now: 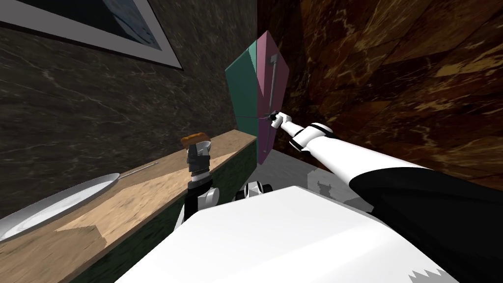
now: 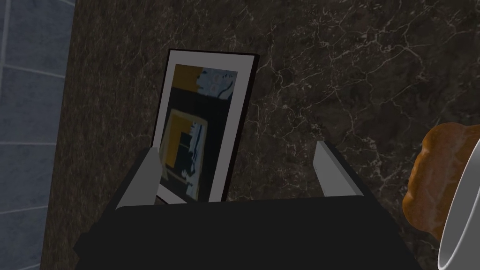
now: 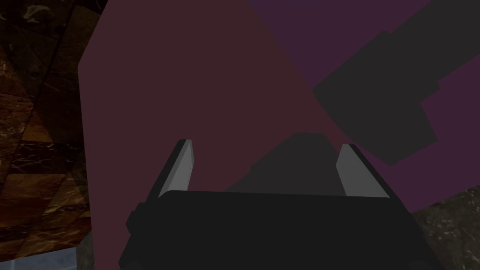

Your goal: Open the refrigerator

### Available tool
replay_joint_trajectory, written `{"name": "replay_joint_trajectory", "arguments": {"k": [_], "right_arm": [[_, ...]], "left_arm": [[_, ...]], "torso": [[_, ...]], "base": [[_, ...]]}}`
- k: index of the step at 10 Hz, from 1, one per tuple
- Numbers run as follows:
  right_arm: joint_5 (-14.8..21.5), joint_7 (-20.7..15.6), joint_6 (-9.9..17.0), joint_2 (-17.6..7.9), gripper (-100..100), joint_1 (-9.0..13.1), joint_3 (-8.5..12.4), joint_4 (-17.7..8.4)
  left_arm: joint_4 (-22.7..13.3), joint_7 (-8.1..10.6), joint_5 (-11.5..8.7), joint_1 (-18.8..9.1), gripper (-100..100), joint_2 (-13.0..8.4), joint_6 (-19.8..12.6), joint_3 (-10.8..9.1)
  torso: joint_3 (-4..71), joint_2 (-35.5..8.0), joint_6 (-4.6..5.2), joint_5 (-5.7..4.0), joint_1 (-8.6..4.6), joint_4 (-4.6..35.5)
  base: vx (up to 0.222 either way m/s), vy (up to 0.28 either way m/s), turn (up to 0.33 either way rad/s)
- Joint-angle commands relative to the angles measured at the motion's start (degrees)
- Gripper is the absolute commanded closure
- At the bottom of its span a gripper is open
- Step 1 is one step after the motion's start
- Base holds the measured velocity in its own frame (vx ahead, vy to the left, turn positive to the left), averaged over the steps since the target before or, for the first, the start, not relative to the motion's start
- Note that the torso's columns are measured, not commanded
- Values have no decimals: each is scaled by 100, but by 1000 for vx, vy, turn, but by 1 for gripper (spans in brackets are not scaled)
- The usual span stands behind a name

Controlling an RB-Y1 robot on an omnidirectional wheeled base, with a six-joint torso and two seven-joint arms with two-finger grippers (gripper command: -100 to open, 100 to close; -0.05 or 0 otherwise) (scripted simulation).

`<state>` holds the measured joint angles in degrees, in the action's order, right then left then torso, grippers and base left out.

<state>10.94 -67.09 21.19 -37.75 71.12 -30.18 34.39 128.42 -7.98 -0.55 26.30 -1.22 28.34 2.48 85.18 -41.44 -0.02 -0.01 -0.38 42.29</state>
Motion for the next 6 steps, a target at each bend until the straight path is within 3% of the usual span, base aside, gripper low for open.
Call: {"name": "replay_joint_trajectory", "arguments": {"k": [1,2,3,4,6], "right_arm": [[342,317,-223,-441,-100,-512,326,578],[344,505,-333,-525,-100,-756,397,578],[344,557,-468,-680,-100,-756,397,578],[344,557,-678,-665,-100,-756,397,578],[344,557,-678,-684,-100,-756,397,578]], "left_arm": [[0,0,0,-1,0,-1,0,-1],[0,0,0,1,0,0,0,0],[0,0,0,-1,0,0,0,0],[0,0,0,-2,0,-1,0,-1],[-1,0,0,-1,0,-2,0,-2]], "torso": [[1,-1,-15,-9,-23,-9],[19,34,38,-9,-31,0],[42,57,46,-19,-77,-5],[40,52,59,-33,-138,12],[36,56,69,-31,-122,14]], "base": [[148,112,-262],[157,133,-148],[-22,-3,-29],[0,0,0],[0,0,0]]}}
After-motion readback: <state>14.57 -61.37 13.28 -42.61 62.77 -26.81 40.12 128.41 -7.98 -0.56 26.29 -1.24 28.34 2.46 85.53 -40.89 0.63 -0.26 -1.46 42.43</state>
